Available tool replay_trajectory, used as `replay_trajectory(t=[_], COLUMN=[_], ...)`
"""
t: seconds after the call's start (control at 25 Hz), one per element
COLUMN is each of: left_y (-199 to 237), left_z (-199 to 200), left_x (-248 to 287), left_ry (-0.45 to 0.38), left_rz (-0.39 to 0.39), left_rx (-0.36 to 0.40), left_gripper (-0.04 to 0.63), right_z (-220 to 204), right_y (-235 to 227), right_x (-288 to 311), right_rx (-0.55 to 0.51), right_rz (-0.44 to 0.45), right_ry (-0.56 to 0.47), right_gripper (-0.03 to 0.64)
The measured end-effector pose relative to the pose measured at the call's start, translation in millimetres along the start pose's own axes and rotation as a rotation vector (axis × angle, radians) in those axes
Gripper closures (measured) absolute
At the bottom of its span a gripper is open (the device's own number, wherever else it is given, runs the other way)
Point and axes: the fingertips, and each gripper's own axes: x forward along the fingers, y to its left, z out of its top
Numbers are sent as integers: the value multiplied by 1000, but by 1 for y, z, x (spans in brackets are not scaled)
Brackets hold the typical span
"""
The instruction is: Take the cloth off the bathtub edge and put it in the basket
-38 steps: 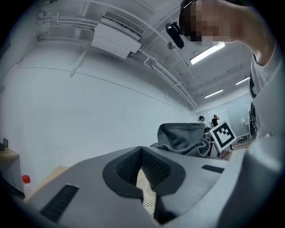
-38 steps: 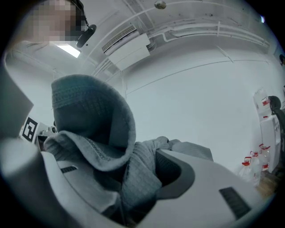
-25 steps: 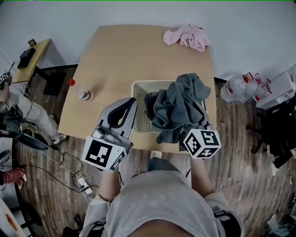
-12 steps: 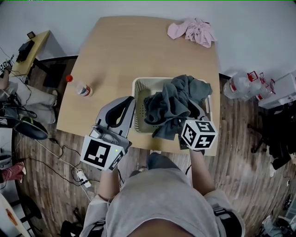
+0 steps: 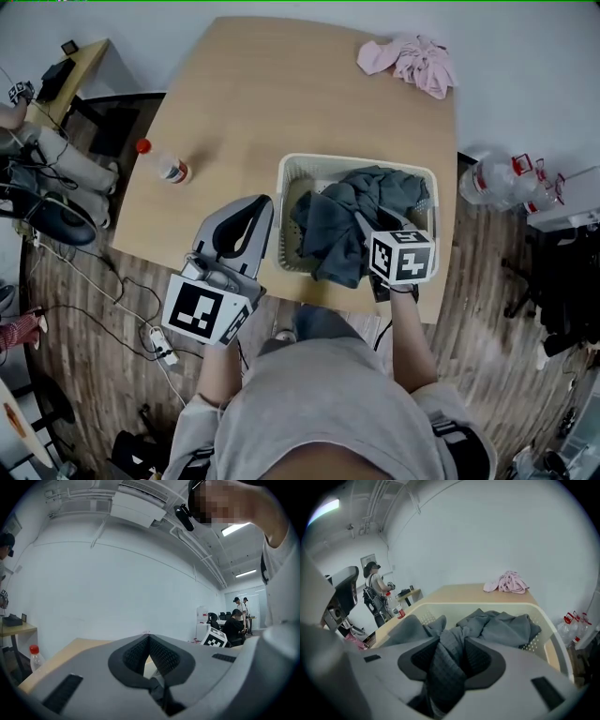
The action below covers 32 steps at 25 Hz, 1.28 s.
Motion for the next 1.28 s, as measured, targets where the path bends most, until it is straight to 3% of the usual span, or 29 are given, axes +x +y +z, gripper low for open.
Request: replay_trajectory(t=[0.36, 0.56, 0.76, 0.96, 1.0, 1.12, 1.28], left_y=[7, 6, 2, -7, -10, -20, -34], left_z=[-6, -7, -3, 2, 3, 7, 11], left_x=[-3, -6, -14, -21, -22, -28, -39], left_ry=[10, 10, 5, -11, -14, -25, -38], left_rz=[18, 22, 15, -9, -18, -46, -87], left_rx=[-13, -14, -5, 7, 10, 19, 32], left_gripper=[595, 595, 595, 595, 595, 595, 595], right_z=[-33, -36, -29, -11, -7, 2, 9], right_y=[4, 3, 8, 13, 15, 20, 35], right_x=[29, 32, 21, -5, -12, -32, -61], right_rx=[-9, 23, 17, 13, 20, 37, 27], right_rz=[48, 74, 92, 77, 77, 65, 76], right_ry=[253, 273, 206, 57, 26, -70, -189], right_gripper=[447, 442, 415, 412, 432, 586, 607])
